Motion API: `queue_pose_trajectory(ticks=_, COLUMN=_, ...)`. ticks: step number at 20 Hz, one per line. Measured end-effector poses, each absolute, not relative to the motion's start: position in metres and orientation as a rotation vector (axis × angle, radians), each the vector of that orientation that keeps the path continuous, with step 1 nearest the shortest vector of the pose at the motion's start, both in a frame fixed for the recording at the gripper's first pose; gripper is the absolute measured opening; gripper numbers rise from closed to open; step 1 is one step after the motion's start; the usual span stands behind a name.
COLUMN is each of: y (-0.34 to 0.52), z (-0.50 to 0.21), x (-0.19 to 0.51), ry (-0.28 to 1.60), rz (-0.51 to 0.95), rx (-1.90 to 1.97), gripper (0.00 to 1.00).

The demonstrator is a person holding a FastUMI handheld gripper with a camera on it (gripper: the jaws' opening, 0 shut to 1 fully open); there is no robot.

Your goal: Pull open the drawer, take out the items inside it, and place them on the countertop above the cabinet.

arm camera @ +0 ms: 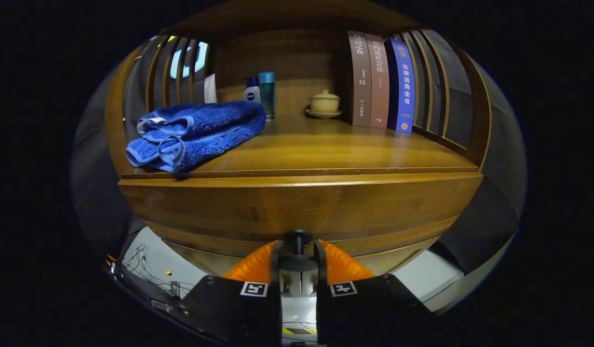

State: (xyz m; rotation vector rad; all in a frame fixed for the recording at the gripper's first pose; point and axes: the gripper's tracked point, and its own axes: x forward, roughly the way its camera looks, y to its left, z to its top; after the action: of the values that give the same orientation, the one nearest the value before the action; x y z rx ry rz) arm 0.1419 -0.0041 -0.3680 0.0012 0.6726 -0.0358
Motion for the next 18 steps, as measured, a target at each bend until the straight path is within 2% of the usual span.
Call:
queue_pose_trajectory(ticks=7, y=-0.003, z=-0.366, x=0.128, ry=0.689, rz=-0.041, rx=0.011, gripper=0.32)
queue_pose_trajectory(ticks=18, y=-0.003, z=-0.353, x=0.047, ry=0.74, rz=-0.038, rx=0.031, gripper=0.32)
